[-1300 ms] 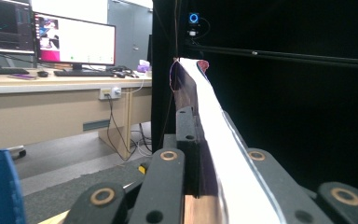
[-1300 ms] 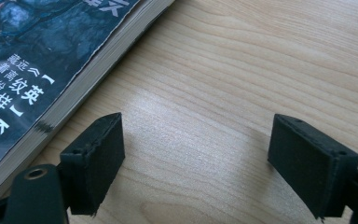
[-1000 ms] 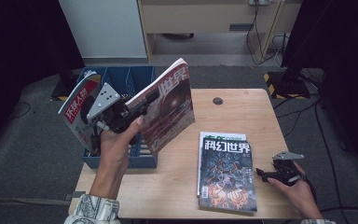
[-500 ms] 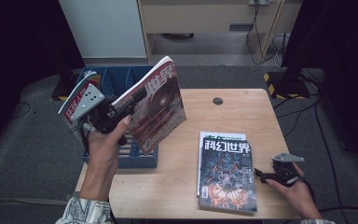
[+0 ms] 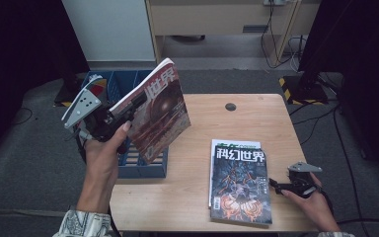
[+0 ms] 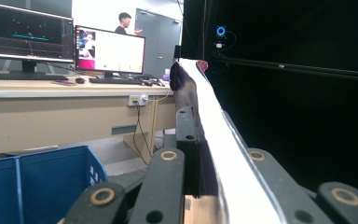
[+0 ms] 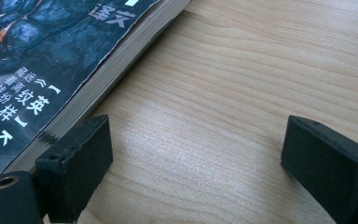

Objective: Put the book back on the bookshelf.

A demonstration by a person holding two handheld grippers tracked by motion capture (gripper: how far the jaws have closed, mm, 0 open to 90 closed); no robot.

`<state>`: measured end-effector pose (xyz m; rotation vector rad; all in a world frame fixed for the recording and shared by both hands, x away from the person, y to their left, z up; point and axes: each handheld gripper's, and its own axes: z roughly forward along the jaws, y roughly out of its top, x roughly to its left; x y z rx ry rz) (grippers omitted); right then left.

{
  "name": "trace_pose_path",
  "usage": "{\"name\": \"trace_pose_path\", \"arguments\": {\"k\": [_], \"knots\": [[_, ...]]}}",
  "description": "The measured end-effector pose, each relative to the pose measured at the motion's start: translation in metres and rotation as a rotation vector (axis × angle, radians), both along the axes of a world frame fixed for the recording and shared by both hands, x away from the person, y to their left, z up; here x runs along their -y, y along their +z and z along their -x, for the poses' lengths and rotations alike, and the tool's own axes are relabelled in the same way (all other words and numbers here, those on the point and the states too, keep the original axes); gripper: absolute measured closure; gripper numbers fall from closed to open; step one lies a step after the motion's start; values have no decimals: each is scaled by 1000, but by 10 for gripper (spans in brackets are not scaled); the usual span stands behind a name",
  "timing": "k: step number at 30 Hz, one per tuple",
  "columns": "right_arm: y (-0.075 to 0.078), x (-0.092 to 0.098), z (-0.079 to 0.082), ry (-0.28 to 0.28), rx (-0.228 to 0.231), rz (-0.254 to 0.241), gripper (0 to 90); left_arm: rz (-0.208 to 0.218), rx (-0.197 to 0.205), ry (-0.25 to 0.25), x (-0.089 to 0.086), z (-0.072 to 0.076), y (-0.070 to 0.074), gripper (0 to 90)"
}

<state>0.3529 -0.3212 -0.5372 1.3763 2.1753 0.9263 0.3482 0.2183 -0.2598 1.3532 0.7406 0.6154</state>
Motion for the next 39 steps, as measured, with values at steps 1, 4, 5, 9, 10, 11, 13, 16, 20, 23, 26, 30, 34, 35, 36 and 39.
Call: {"name": "trace_pose_path", "arguments": {"k": [1,4,5,9,10,11,13,16,20,23,26,30,34,35,36,39], "knots": [[0,0,0,-2,3,1,87,0,0,3,-2,1,0,837],[0,0,0,-1,4,1,85,0,1,7,-5,2,1,837],[-1,-1,0,0,5,0,84,0,1,13,-7,3,2,837],[-1,-1,0,1,7,-1,82,5,3,20,-10,4,3,837],[-1,-1,-1,1,6,-1,81,2,5,21,-12,5,4,837],[-1,-1,-1,0,5,-4,80,1,6,24,-14,6,4,837],[-1,-1,-1,-2,5,-4,80,-7,11,19,-15,7,4,837],[-1,-1,-1,3,4,-4,79,-18,6,26,-17,9,3,838],[-1,-1,-2,8,8,0,79,-15,8,28,-20,10,3,838],[-1,-1,-2,5,6,-2,79,-2,10,33,-26,11,3,837],[-1,-1,-2,5,9,1,78,4,7,41,-31,11,2,838],[-1,-2,-2,5,7,1,78,2,4,57,-37,11,0,838],[-1,-2,-2,6,4,-1,78,3,2,67,-40,11,0,837],[-1,-2,-2,8,3,-1,78,7,1,70,-41,11,0,837],[-1,-2,-2,6,4,0,78,4,2,71,-42,12,0,838],[-1,-2,-2,7,5,0,78,4,5,75,-46,13,2,838]]}}
